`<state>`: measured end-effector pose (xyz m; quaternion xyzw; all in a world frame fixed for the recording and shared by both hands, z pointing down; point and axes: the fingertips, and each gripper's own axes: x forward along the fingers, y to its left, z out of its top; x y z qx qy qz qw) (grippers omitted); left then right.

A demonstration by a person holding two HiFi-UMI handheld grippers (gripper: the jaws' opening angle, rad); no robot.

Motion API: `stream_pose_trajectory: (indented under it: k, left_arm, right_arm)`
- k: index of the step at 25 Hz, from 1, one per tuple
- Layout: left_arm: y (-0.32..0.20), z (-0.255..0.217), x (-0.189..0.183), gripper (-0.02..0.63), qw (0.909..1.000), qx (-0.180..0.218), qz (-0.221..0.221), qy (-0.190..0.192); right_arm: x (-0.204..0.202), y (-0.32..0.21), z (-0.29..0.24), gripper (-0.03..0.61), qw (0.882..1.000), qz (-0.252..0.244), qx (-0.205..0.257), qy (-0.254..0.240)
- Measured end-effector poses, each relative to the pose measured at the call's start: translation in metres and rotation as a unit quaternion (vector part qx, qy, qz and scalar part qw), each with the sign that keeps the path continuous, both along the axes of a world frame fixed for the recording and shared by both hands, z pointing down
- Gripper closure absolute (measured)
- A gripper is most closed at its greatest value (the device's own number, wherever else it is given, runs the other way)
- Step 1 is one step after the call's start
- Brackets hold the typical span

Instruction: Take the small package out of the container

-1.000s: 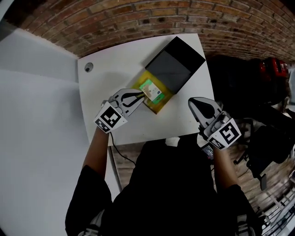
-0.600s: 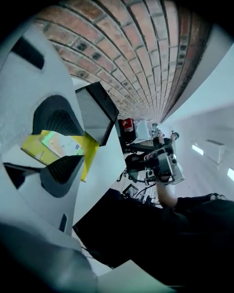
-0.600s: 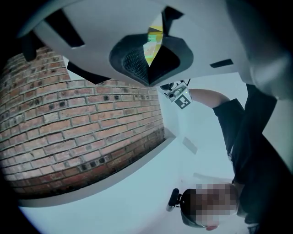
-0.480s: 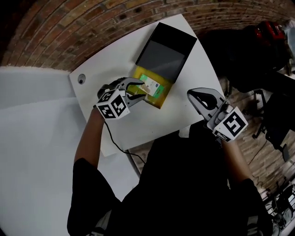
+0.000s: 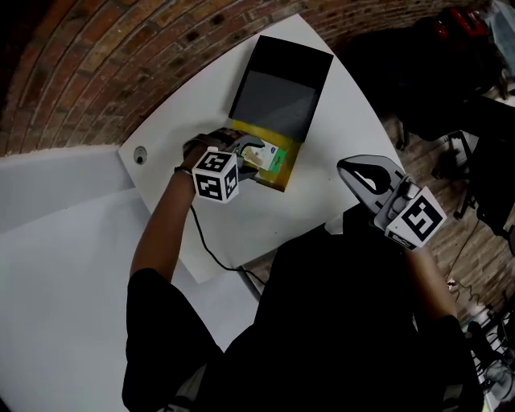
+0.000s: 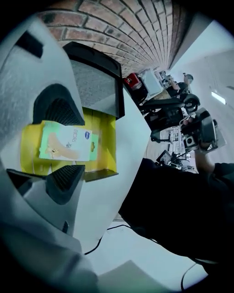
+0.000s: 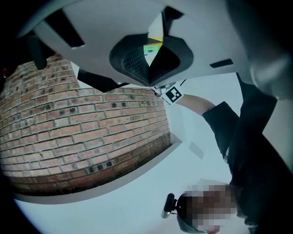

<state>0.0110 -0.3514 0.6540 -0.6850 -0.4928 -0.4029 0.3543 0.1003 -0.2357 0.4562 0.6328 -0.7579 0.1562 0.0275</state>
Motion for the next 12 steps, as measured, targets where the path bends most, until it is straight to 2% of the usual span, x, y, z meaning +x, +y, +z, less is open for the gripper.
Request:
stream_pose_trajectory:
  k: [6,12]
  left_arm:
    - [-0.006,0.031,0.0,0.319,0.9987,0.025,0.03,-0.033]
    - [-0.011,0.045,0.003,0.31,0.9983,0.034,0.033,-0.033]
  right_arm:
    - [0.005,0.005,0.003,0.572,1.0,0.016,-0.006,-0.001]
    - [0.006,0.008,0.008,0.572,1.0,0.024,-0.009,-0.005]
